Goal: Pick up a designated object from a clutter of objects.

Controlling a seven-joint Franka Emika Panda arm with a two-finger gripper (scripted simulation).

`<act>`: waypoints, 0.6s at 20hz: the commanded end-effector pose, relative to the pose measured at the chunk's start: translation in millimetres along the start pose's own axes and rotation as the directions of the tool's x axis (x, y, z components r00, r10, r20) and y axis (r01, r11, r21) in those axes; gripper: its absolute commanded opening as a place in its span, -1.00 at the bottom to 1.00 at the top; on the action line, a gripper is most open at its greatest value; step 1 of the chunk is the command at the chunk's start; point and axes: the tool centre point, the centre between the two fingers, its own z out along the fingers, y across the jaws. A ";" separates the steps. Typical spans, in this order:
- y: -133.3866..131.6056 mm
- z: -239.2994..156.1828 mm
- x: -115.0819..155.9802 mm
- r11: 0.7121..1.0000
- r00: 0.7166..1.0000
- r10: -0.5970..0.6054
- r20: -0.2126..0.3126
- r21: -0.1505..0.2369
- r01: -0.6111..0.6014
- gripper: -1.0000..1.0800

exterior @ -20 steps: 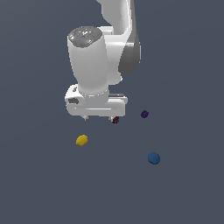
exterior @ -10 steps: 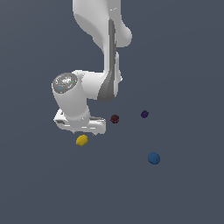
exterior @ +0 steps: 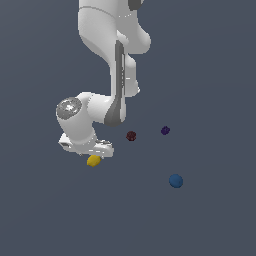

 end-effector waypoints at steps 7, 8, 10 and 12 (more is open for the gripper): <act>1.1 10.0 -0.4 1.000 1.000 0.001 0.000 0.000 -0.001 0.92; 1.1 13.8 -0.5 1.000 1.000 0.001 0.000 0.000 -0.001 0.92; 1.4 23.0 -0.8 1.000 1.000 0.001 0.000 -0.001 -0.001 0.92; 1.5 34.2 -1.1 1.000 1.000 0.001 0.000 -0.001 -0.001 0.92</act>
